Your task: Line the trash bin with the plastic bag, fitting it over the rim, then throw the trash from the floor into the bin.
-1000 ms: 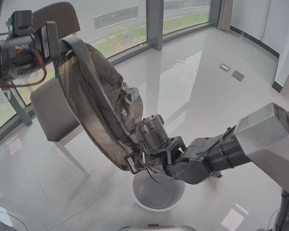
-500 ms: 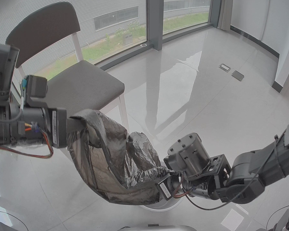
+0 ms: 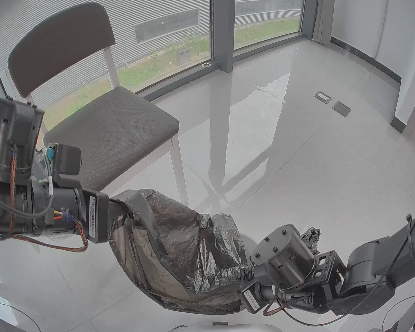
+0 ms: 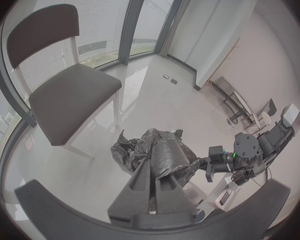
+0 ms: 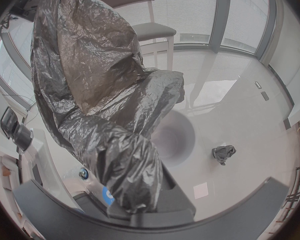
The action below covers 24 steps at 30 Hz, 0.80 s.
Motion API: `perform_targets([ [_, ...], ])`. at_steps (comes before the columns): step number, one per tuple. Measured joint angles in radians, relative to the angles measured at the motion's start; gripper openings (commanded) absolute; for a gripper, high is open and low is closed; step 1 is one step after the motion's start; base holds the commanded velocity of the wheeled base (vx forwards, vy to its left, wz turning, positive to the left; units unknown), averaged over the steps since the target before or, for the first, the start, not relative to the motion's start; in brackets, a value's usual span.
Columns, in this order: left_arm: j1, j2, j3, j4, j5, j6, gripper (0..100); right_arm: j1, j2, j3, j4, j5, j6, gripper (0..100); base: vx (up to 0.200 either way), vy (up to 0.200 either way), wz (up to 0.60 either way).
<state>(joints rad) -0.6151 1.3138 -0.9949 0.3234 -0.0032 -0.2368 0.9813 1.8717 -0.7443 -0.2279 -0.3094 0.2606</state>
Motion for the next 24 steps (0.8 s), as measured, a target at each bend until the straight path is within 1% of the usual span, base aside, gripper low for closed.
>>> perform_targets([
  [7,-0.018,0.045,0.0,0.089,-0.006,0.008,0,0.005,0.004,0.123,-0.026,0.019,-0.005,0,0.0,0.0,0.0],
  [13,-0.043,0.099,0.004,0.097,-0.021,0.007,0,0.008,0.032,0.162,-0.075,0.043,-0.006,0,0.0,0.0,0.0],
  [18,-0.067,0.154,0.0,0.094,-0.023,0.005,0,0.009,0.066,0.181,-0.081,0.078,-0.008,0,0.0,0.0,0.0],
  [24,-0.082,0.212,-0.017,0.089,-0.023,0.001,0,0.001,0.091,0.196,-0.076,0.103,-0.018,0,0.0,0.0,0.0],
])
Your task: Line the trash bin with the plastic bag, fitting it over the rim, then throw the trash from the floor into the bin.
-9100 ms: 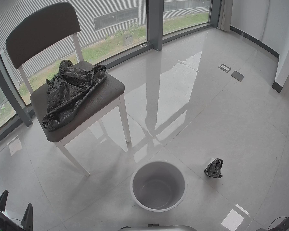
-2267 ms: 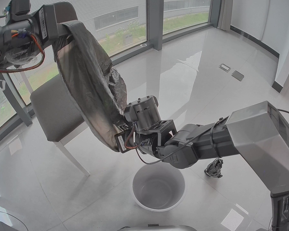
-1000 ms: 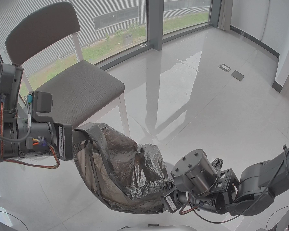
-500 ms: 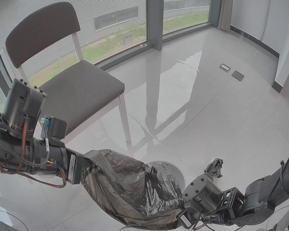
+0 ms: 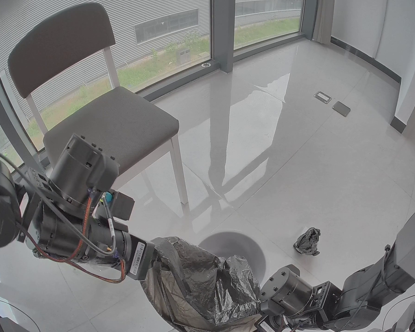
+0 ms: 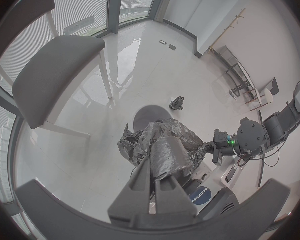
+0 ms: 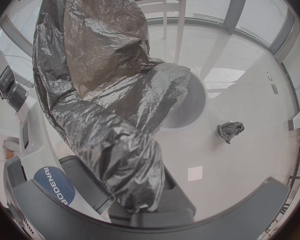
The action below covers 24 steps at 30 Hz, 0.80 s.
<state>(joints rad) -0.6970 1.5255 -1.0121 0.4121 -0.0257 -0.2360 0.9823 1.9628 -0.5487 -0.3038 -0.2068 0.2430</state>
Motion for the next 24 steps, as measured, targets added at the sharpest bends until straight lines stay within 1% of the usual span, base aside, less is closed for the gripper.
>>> perform_targets([
  [5,-0.003,0.102,-0.06,-0.003,0.0,-0.007,0,-0.043,0.02,0.007,0.005,0.021,-0.035,0,0.0,0.0,0.0],
  [14,0.015,0.326,-0.255,-0.003,0.001,-0.013,0,-0.21,0.055,0.008,0.043,0.058,-0.162,0,0.0,0.0,0.0],
  [18,0.025,0.411,-0.347,-0.002,0.003,-0.035,0,-0.276,0.066,0.0,0.052,0.063,-0.181,0,0.0,0.0,0.0],
  [24,0.041,0.506,-0.425,-0.004,0.01,-0.07,0,-0.327,0.08,-0.037,0.051,0.066,-0.185,0,0.0,0.0,0.0],
])
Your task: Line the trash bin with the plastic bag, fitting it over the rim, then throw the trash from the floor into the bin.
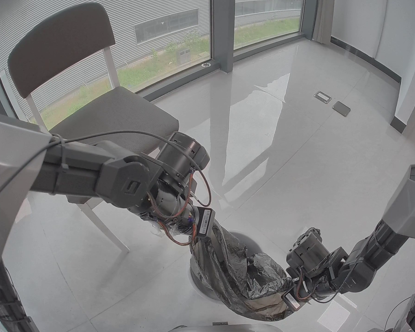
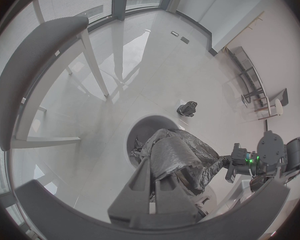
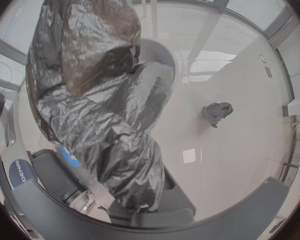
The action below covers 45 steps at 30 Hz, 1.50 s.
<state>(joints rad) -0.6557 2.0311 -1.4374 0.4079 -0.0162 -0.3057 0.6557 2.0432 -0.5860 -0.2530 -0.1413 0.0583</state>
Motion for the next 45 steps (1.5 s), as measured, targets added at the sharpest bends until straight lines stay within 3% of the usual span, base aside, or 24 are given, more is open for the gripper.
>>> perform_targets([
  [12,0.121,0.023,0.005,-0.009,0.005,-0.002,0,-0.001,0.039,-0.243,0.005,0.004,0.025,0,0.0,0.0,0.0],
  [18,0.16,-0.008,0.108,-0.075,0.002,-0.001,0,0.0,0.08,-0.297,0.009,0.003,0.041,0,0.0,0.0,0.0],
  [27,0.091,0.036,0.128,-0.129,0.009,-0.076,0,-0.033,0.127,-0.271,0.039,-0.003,0.059,0,0.0,0.0,0.0],
  [35,0.024,0.074,0.122,-0.12,0.077,-0.037,0,-0.074,0.166,-0.263,0.039,-0.006,0.041,0,0.0,0.0,0.0],
  [44,0.009,0.087,0.143,-0.118,0.134,0.024,0,-0.09,0.221,-0.307,0.038,-0.008,0.005,0,0.0,0.0,0.0],
  [45,0.009,0.085,0.151,-0.119,0.136,0.03,0,-0.091,0.226,-0.309,0.039,-0.008,-0.004,100,0.0,0.0,0.0],
])
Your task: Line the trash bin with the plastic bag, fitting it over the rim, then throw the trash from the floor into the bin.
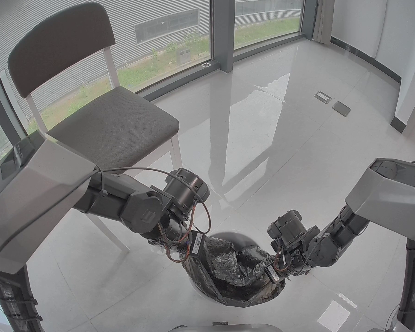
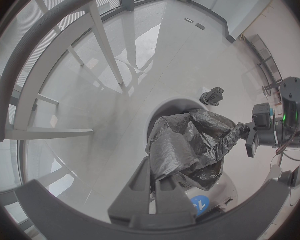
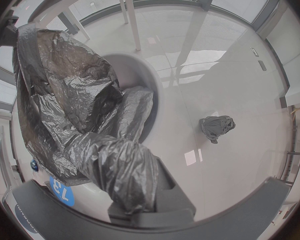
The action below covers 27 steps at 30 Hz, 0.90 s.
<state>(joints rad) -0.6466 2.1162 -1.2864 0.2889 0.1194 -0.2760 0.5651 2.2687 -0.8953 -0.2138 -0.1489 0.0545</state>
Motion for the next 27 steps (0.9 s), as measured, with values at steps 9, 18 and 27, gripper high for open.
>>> perform_targets([
  [9,-0.017,-0.032,0.063,-0.007,0.006,0.007,0,-0.019,0.012,0.027,-0.002,-0.048,-0.013,100,0.0,0.0,0.0],
  [18,-0.01,-0.053,0.098,-0.013,0.008,0.007,0,-0.025,-0.036,0.042,-0.01,-0.058,-0.037,100,0.0,0.0,0.0],
  [27,0.003,-0.061,0.177,-0.144,0.044,0.039,0,0.043,-0.059,0.035,-0.057,-0.057,-0.063,100,0.0,0.0,0.0],
])
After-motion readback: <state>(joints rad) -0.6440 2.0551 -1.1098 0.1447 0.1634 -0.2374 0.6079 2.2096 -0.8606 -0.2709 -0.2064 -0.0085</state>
